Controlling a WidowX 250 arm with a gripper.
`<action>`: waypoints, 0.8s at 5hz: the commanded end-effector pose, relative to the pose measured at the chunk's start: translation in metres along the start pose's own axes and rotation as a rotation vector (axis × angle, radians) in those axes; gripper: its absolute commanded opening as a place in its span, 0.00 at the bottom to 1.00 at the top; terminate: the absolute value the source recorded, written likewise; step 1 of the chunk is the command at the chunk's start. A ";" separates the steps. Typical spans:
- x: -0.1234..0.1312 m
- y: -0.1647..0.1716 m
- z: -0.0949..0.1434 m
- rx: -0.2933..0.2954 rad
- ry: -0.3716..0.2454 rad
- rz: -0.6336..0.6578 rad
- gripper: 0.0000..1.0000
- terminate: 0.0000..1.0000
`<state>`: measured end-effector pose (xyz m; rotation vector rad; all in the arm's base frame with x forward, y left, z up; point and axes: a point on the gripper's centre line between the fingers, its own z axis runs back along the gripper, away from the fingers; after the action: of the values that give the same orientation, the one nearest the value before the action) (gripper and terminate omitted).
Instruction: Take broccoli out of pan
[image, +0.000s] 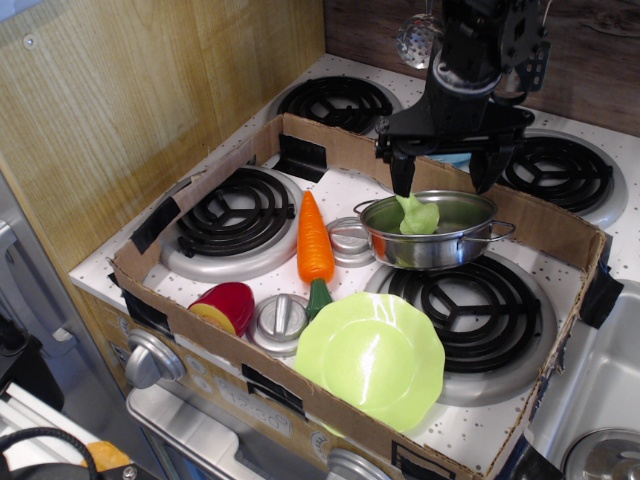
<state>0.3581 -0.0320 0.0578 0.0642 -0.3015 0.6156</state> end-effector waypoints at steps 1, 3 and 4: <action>0.002 -0.001 -0.017 -0.081 -0.015 0.019 1.00 0.00; 0.000 0.008 -0.023 -0.067 0.012 0.022 1.00 0.00; 0.001 0.011 -0.026 -0.068 0.018 0.024 1.00 0.00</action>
<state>0.3562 -0.0242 0.0233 0.0023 -0.2801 0.6277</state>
